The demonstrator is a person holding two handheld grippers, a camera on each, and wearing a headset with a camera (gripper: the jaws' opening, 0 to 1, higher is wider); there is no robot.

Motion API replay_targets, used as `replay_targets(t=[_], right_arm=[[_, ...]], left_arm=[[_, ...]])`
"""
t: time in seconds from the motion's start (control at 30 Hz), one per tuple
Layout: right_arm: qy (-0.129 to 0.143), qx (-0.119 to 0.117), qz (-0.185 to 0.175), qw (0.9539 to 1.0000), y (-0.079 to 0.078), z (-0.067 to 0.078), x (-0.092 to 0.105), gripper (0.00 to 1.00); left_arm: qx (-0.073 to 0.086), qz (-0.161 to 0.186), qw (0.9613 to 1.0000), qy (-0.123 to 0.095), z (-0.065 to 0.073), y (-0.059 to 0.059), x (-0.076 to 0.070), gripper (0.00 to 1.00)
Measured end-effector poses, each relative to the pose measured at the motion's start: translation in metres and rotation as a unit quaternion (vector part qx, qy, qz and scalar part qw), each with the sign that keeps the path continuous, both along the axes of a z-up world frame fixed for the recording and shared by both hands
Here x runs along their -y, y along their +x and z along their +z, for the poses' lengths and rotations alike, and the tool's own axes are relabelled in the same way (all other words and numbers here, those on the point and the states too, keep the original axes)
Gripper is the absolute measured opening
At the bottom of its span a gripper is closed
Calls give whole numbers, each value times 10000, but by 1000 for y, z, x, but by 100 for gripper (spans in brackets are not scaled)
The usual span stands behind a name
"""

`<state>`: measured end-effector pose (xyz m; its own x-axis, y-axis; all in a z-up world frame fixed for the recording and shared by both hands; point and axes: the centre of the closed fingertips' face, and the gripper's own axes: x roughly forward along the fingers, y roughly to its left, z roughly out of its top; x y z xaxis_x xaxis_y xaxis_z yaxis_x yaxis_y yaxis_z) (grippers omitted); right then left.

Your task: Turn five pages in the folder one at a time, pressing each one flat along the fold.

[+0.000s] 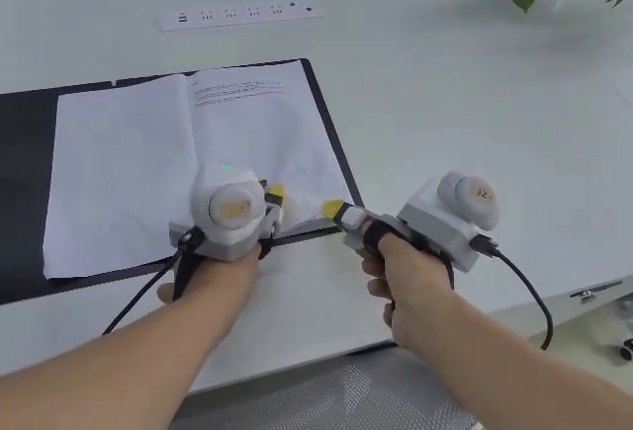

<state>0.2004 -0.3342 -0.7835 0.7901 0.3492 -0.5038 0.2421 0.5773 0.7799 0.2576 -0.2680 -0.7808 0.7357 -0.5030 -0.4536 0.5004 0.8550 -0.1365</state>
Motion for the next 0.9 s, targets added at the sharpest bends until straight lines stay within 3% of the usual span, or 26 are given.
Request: replay_targets(t=[0.1,0.17,0.23,0.33,0.4,0.6,0.77,0.9], right_arm=[[20,18,-73,10000,-1,2,-1,0],[-96,70,-114,9999,-1,4,0,0],[-45,85,-170,9998,0,5,2,0],[-104,232,-140,9996,1,14,0,0],[-131,333,-130,9993,3,21,-1,0],[-96,565,-156,9982,6,40,-8,0],[-125,745,-230,9969,6,55,-11,0],[-242,1059,-161,9940,6,78,-20,0]], left_arm=[[-70,40,10000,-55,1,-1,0,9],[-211,103,9994,-255,3,-1,0,10],[-419,91,9981,-450,5,-4,2,12],[-452,41,9982,-400,15,-12,-6,21],[-352,20,9987,-355,21,-14,-13,21],[-259,-23,9995,-203,38,-26,-43,21],[-110,140,9993,-315,57,-34,-73,24],[73,260,9991,-327,75,-39,-98,26]])
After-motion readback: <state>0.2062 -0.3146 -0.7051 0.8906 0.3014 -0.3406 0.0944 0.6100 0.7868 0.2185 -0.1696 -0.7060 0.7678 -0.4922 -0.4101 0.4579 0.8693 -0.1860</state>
